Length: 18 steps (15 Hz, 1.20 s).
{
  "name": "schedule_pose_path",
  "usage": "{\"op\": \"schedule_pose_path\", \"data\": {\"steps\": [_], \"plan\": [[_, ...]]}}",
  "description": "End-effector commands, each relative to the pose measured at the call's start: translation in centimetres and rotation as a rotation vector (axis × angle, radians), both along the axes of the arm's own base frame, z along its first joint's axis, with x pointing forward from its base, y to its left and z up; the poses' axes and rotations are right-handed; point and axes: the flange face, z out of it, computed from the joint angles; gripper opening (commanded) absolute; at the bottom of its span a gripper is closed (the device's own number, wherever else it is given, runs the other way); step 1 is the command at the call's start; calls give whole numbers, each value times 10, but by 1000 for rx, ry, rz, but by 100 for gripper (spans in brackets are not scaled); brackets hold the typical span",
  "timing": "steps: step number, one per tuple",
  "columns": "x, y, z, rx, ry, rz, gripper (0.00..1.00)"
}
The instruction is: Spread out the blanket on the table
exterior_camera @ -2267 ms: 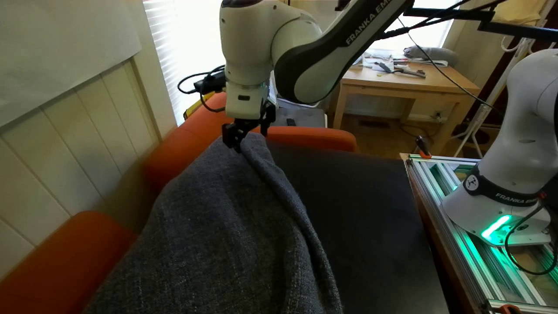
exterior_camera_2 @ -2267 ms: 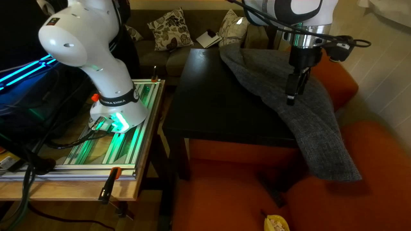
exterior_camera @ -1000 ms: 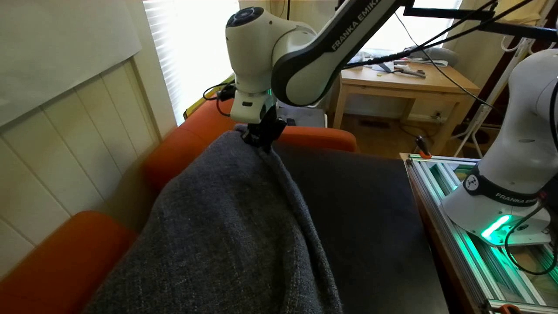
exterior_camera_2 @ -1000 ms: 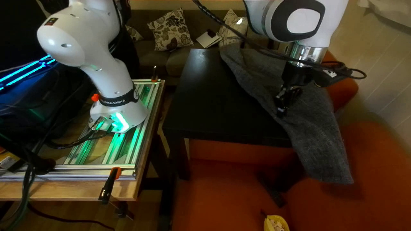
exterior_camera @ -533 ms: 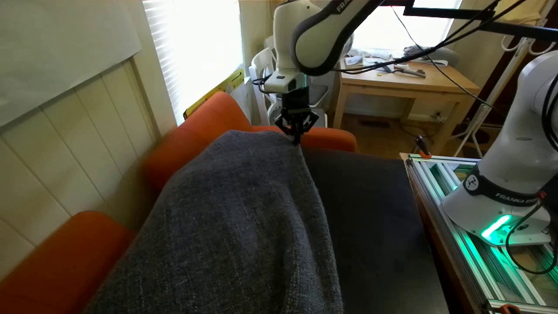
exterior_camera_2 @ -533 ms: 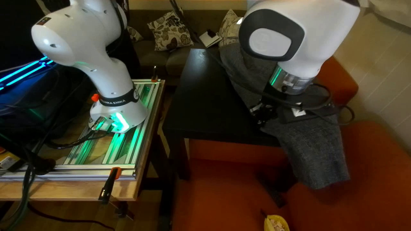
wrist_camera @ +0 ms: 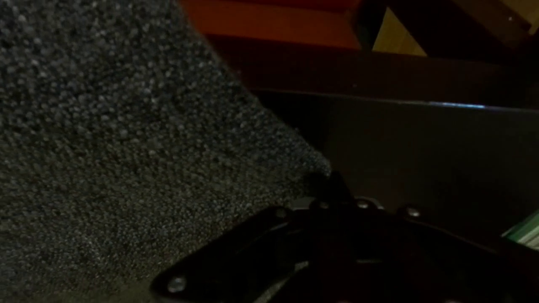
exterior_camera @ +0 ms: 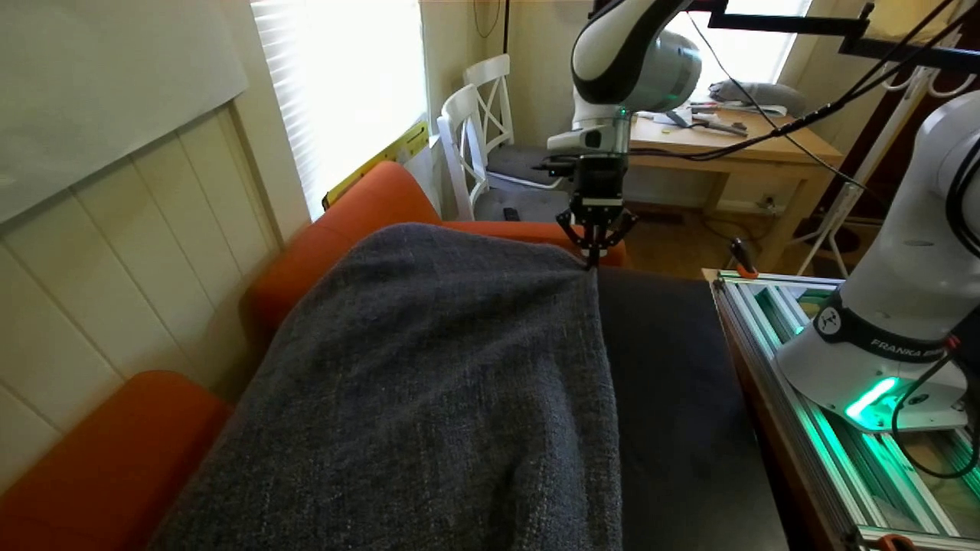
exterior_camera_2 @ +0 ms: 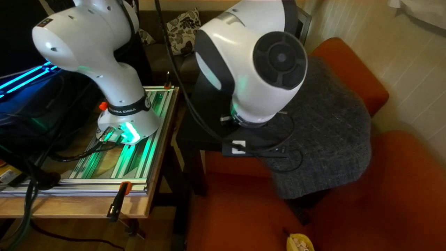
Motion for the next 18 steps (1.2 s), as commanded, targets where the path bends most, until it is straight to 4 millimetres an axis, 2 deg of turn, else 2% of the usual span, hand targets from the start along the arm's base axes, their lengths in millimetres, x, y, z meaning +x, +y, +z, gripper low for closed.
{"op": "schedule_pose_path", "data": {"steps": [1,6,13,18], "plan": [[-46,-15,2,148,-14,-116,1],[-84,-46,-6,228,30,-182,1],[-125,-53,-15,391,89,-150,1],[-146,-61,-22,428,153,-136,1]]}}
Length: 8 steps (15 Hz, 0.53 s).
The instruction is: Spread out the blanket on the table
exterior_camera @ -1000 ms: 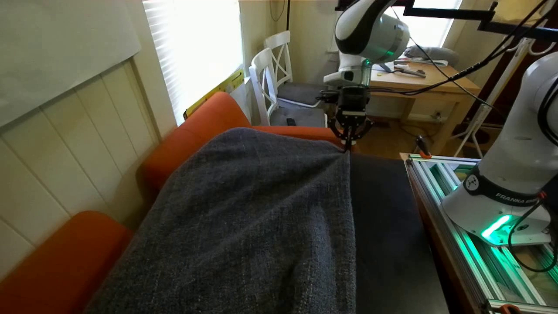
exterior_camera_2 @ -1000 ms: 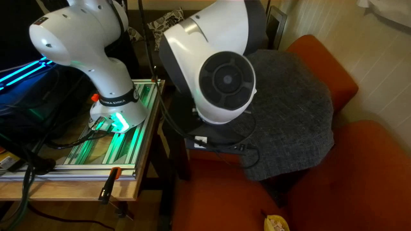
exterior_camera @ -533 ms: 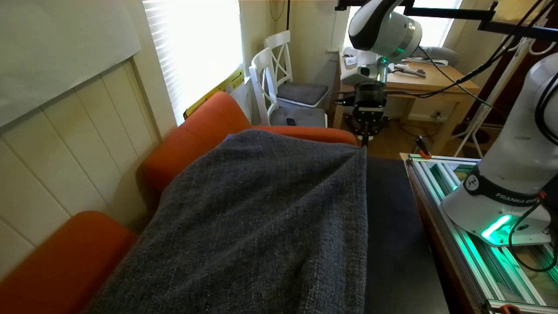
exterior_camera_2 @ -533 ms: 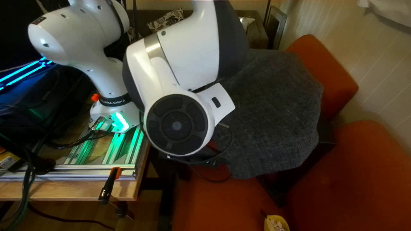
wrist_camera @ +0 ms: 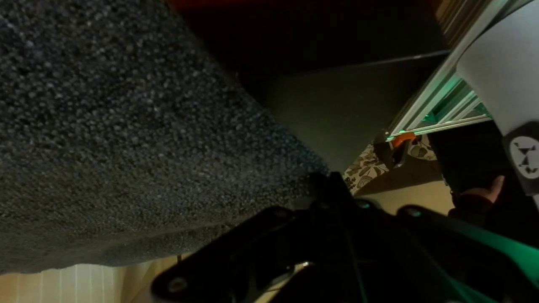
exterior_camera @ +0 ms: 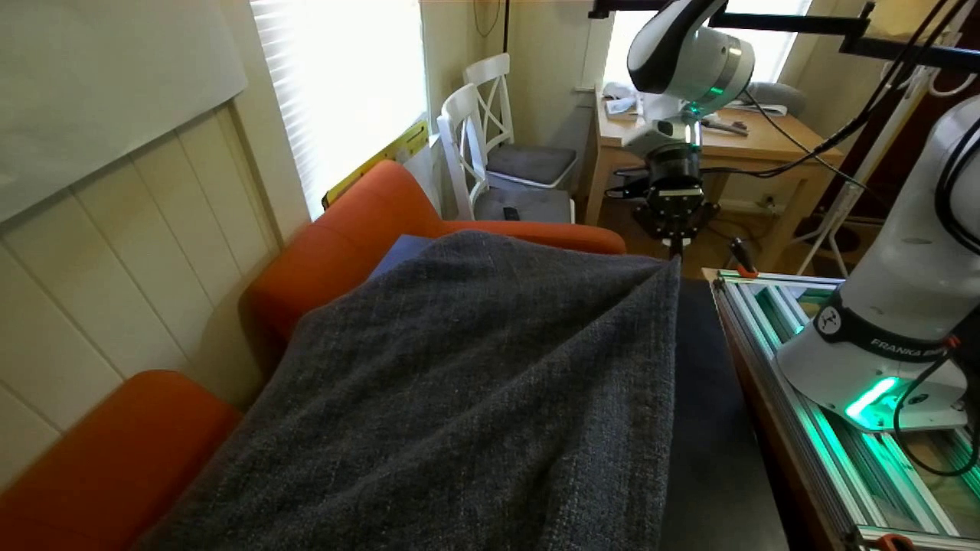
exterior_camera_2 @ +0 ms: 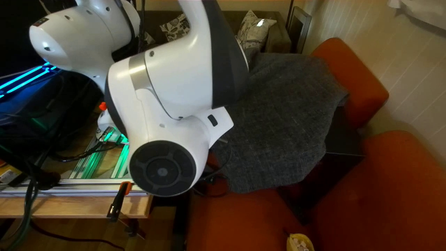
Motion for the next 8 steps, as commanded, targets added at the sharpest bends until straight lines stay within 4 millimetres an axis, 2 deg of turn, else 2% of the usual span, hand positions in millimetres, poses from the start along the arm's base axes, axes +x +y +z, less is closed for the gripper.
{"op": "schedule_pose_path", "data": {"steps": [1,4,5,7,8], "plan": [[-20,-10,-7,29,40,39,1],[-18,-9,-14,22,58,72,1],[-10,-8,-17,-4,56,61,28],[12,-1,-10,-39,3,71,35],[30,4,3,-72,-51,84,43]]}}
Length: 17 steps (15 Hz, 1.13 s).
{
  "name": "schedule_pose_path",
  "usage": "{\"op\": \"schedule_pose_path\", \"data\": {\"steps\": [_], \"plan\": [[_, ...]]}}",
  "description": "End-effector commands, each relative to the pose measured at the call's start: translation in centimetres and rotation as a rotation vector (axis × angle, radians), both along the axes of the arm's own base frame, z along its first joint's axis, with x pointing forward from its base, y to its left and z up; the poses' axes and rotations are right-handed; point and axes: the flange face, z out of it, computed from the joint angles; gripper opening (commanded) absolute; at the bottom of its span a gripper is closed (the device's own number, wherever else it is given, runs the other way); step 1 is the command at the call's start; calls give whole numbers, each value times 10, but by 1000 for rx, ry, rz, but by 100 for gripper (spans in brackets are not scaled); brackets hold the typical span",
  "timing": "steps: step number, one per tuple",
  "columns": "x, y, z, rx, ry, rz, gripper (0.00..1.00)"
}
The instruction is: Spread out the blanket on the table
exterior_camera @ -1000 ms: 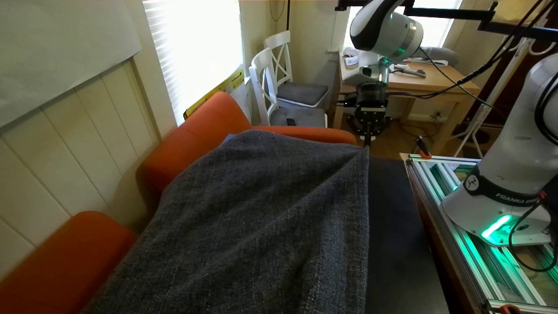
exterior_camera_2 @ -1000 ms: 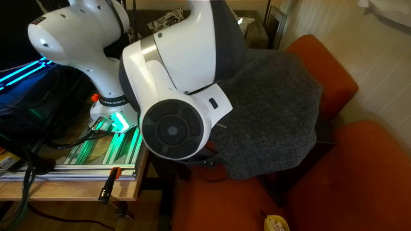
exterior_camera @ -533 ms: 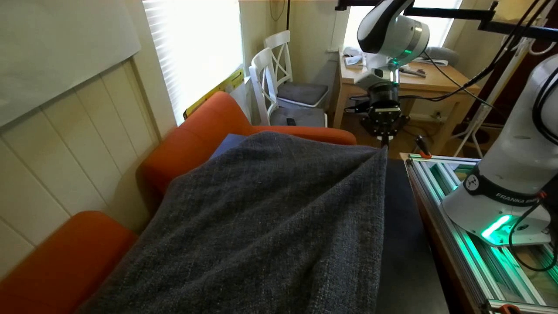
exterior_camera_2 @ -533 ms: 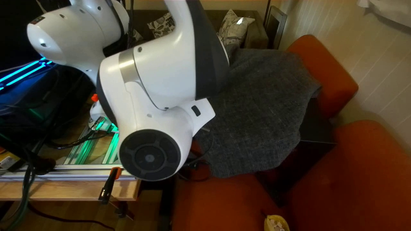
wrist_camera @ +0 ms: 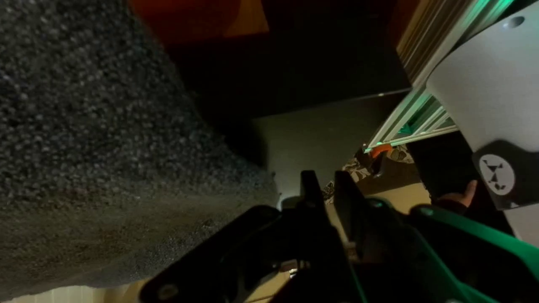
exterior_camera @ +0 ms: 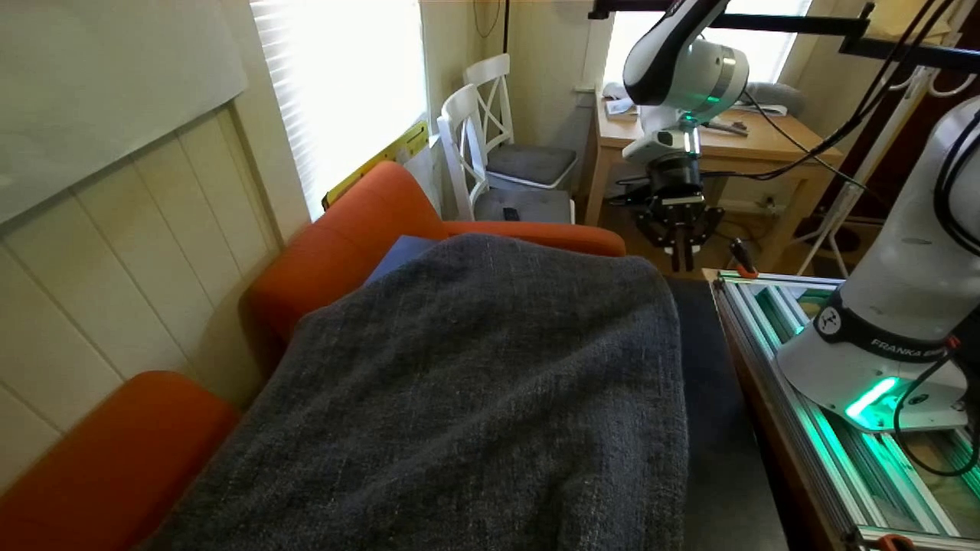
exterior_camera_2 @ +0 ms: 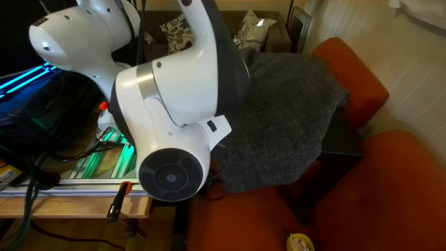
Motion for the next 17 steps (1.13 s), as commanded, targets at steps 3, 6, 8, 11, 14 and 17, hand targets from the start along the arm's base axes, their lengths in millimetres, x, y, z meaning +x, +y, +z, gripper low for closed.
{"op": "schedule_pose_path", "data": {"steps": [3,6,8,11,14,17], "plan": [[89,21,70,-170,-195,99,63],[135,47,130,-225,-347,155,84],[161,68,179,-230,-463,164,98],[192,96,245,-251,-637,163,100],[199,99,252,-263,-652,190,100],[202,104,263,-269,-679,194,100]]}}
